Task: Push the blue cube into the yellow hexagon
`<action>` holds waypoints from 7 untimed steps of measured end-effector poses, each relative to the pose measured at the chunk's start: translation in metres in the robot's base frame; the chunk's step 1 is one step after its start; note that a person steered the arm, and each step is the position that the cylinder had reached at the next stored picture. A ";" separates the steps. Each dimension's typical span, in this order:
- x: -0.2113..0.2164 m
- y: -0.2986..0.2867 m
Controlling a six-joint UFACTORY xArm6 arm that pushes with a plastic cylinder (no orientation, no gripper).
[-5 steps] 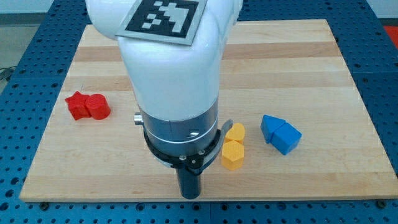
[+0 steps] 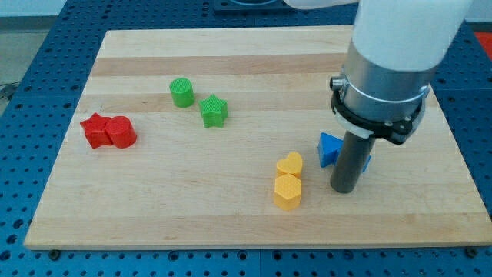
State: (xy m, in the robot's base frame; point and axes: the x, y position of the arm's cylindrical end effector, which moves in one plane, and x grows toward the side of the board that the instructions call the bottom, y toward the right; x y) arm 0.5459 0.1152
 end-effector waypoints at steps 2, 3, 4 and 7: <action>0.014 0.062; -0.043 0.097; -0.103 0.094; -0.075 0.072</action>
State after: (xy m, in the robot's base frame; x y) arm 0.4706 0.1868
